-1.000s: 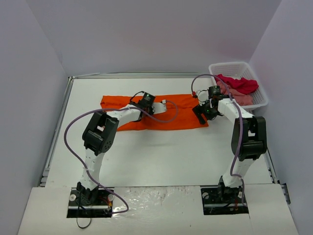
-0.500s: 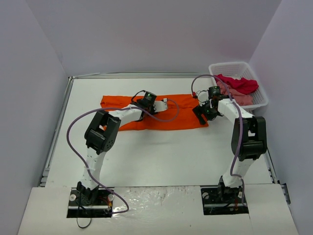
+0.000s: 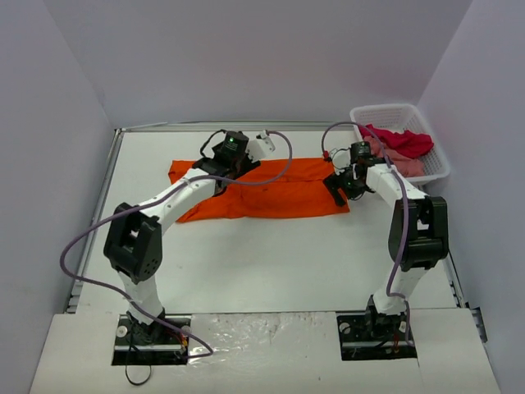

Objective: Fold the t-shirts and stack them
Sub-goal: Fold the other side of the tshirt into a rectangle

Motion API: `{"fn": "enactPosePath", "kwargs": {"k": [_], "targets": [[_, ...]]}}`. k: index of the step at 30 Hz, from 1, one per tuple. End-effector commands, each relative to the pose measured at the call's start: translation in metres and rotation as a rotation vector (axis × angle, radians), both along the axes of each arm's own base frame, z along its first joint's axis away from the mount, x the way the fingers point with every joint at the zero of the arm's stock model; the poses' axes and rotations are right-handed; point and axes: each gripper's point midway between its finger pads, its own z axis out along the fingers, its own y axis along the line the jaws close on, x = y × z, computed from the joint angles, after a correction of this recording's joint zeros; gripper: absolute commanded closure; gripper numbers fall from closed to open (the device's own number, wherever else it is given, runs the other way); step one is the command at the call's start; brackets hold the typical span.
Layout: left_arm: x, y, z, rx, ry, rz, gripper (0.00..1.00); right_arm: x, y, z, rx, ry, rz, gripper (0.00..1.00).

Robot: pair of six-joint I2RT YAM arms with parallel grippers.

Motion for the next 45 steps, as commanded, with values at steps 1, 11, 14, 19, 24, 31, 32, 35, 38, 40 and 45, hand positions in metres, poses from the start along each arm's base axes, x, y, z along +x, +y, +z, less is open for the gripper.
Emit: {"fn": "enactPosePath", "kwargs": {"k": [1,11,14,19,24,31,32,35,38,40,45], "targets": [[-0.033,0.033,0.006,-0.051,0.066,0.100,0.41,0.022,0.000,0.055,0.014,-0.140,-0.007,0.25],[-0.098,0.064,-0.039,-0.090,0.231,0.122,0.98,0.052,0.014,0.082,0.062,-0.187,0.021,1.00],[-0.101,0.066,-0.057,-0.069,0.253,0.121,0.98,0.060,0.023,0.069,0.093,-0.148,0.039,1.00],[-0.098,0.067,-0.082,-0.048,0.275,0.132,0.98,0.077,0.035,0.049,0.127,-0.098,0.064,1.00],[-0.087,0.071,-0.089,-0.032,0.252,0.163,0.98,0.100,0.042,0.053,0.136,-0.126,0.076,1.00],[-0.081,0.089,-0.113,0.010,0.267,0.244,0.98,0.122,0.049,0.041,0.131,-0.124,0.085,1.00],[-0.080,0.093,-0.114,0.014,0.260,0.261,0.98,0.123,0.050,0.041,0.132,-0.124,0.085,1.00],[-0.079,0.109,-0.117,0.036,0.276,0.311,0.98,0.128,0.055,0.038,0.129,-0.129,0.094,1.00],[-0.083,0.125,-0.122,0.041,0.308,0.349,0.98,0.128,0.060,0.036,0.125,-0.123,0.104,1.00],[-0.085,0.132,-0.114,0.025,0.293,0.359,0.98,0.121,0.064,0.033,0.115,-0.110,0.117,1.00],[-0.101,0.143,-0.101,-0.011,0.285,0.360,0.93,0.100,0.069,0.042,0.087,-0.112,0.147,0.70]]}}
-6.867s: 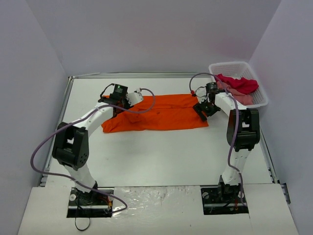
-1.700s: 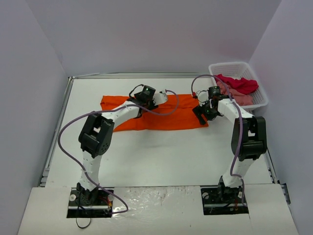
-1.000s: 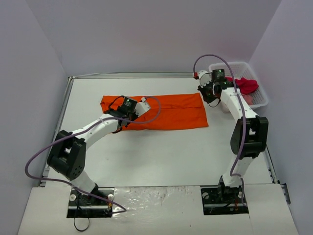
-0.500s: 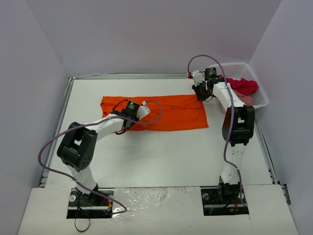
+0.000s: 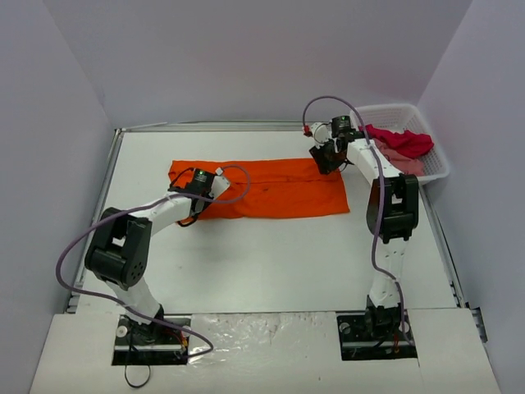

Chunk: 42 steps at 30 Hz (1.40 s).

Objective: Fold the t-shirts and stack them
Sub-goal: Fold the other side of the tshirt into a rectangle

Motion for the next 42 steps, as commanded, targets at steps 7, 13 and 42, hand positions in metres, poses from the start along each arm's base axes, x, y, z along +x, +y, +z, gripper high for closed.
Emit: {"fn": "enactPosePath", "kwargs": {"k": [7,13,42], "targets": [[-0.021,0.012,0.028,-0.022,-0.039,0.021,0.78,-0.059,-0.007,0.018,-0.022,0.041,0.015,1.00],[-0.026,0.012,0.032,-0.047,-0.047,0.022,0.75,-0.090,-0.012,0.003,-0.015,0.102,0.016,1.00],[-0.030,0.041,-0.006,0.038,0.023,0.036,0.54,-0.130,-0.025,-0.076,-0.051,0.310,0.006,1.00]]}}
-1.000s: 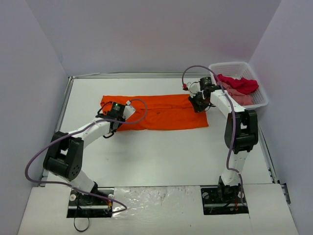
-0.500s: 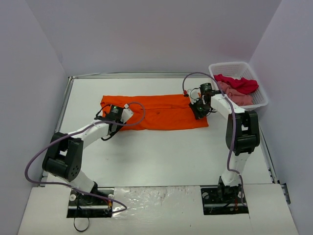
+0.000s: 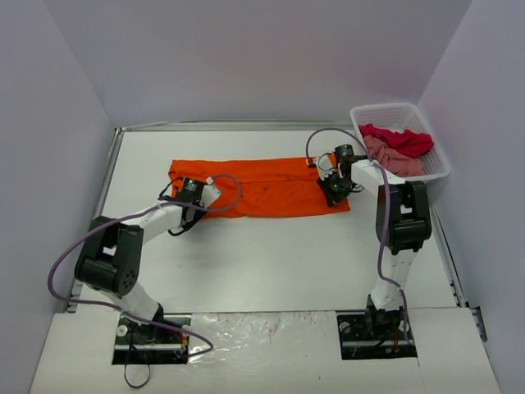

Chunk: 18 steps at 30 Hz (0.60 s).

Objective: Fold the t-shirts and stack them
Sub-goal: Fold the other side of the tshirt into a rectangle

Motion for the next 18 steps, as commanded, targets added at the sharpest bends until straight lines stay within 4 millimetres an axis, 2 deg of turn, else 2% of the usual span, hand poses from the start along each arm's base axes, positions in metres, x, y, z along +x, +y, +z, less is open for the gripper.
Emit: {"fn": "enactPosePath", "kwargs": {"k": [1,4,9,10,12,13,15,18], "targets": [[0.006,0.005,0.002,0.010,-0.007,0.003,0.54,-0.014,-0.008,-0.017,-0.026,0.067,-0.005,1.00],[0.007,0.003,-0.002,0.004,-0.001,-0.004,0.55,-0.014,-0.010,-0.021,-0.036,0.072,-0.009,1.00],[0.007,0.003,-0.008,0.010,0.016,-0.010,0.68,-0.015,-0.011,-0.025,-0.044,0.082,-0.012,1.00],[0.006,0.004,-0.010,0.013,0.023,-0.011,0.75,-0.016,-0.012,-0.026,-0.044,0.083,-0.012,1.00],[0.005,0.004,-0.012,0.018,0.029,-0.019,0.83,-0.015,-0.012,-0.026,-0.047,0.082,-0.014,1.00],[0.005,0.004,-0.012,0.023,0.031,-0.023,0.90,-0.014,-0.012,-0.027,-0.049,0.083,-0.015,1.00],[0.005,0.005,-0.013,0.028,0.037,-0.028,0.97,-0.015,-0.012,-0.028,-0.050,0.086,-0.015,1.00],[0.003,0.007,-0.015,0.043,0.046,-0.038,0.97,-0.015,-0.013,-0.030,-0.054,0.090,-0.016,1.00]]}}
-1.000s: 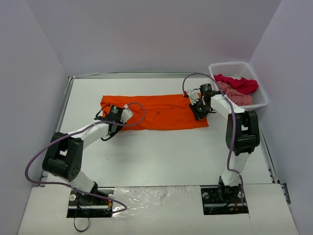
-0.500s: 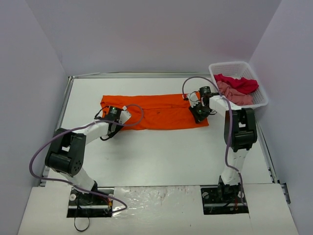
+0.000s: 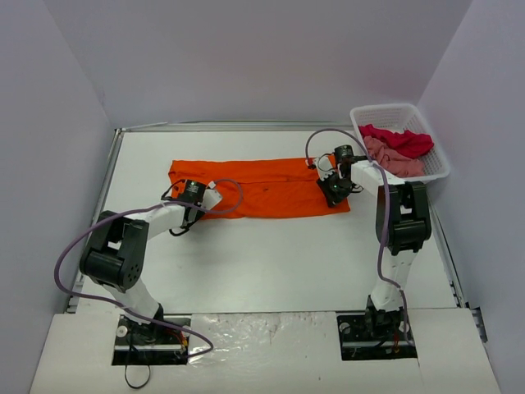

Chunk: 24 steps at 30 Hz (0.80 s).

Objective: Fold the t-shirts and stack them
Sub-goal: Fold the other side of the tshirt into a rectangle

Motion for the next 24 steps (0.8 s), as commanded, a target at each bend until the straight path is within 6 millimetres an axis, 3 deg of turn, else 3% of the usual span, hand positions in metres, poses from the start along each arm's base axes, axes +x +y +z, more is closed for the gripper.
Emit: {"fn": "enactPosePath", "kwargs": {"k": [1,20,24], "targets": [[0.003,0.005,0.005,0.024,-0.007,-0.016,0.97,-0.017,-0.013,-0.029,-0.055,0.093,-0.012,1.00],[0.006,0.016,0.027,0.013,0.035,-0.062,0.97,-0.019,-0.021,-0.039,-0.095,0.106,-0.021,1.00],[0.010,0.019,0.030,0.007,0.039,-0.056,0.94,-0.019,-0.021,-0.041,-0.100,0.110,-0.020,1.00]]}}
